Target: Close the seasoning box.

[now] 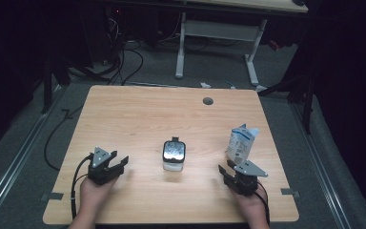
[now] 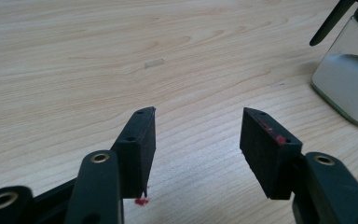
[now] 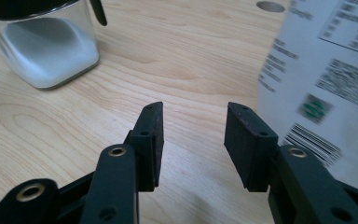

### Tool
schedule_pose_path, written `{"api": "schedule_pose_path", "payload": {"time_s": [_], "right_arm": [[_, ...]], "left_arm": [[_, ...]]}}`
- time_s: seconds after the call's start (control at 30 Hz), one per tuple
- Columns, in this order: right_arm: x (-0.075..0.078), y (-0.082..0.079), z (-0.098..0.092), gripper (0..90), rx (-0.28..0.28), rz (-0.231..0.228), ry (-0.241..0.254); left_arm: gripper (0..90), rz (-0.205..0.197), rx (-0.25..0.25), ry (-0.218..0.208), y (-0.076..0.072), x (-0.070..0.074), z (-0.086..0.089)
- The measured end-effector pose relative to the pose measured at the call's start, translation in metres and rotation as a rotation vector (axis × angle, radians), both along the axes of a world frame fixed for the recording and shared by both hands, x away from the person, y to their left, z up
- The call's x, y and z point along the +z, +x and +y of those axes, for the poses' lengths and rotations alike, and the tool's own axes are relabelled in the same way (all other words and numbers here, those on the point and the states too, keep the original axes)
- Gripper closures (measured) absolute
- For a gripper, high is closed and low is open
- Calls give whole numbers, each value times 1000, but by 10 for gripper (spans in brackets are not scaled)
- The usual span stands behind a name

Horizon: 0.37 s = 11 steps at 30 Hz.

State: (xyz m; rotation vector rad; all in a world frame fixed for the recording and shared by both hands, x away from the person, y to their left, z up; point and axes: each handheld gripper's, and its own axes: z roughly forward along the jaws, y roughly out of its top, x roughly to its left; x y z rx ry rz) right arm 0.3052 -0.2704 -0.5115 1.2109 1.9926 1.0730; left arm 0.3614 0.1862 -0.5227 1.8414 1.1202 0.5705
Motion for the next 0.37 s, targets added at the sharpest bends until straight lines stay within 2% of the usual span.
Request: {"api": "schedule_pose_path", "payload": {"time_s": [0.17, 0.37], "right_arm": [[-1, 0, -4, 558, -5, 4, 3], [-1, 0, -3, 555, -5, 4, 7]], "left_arm": [[443, 7, -10, 12, 0, 0, -4], [432, 9, -14, 6, -1, 0, -5]]}}
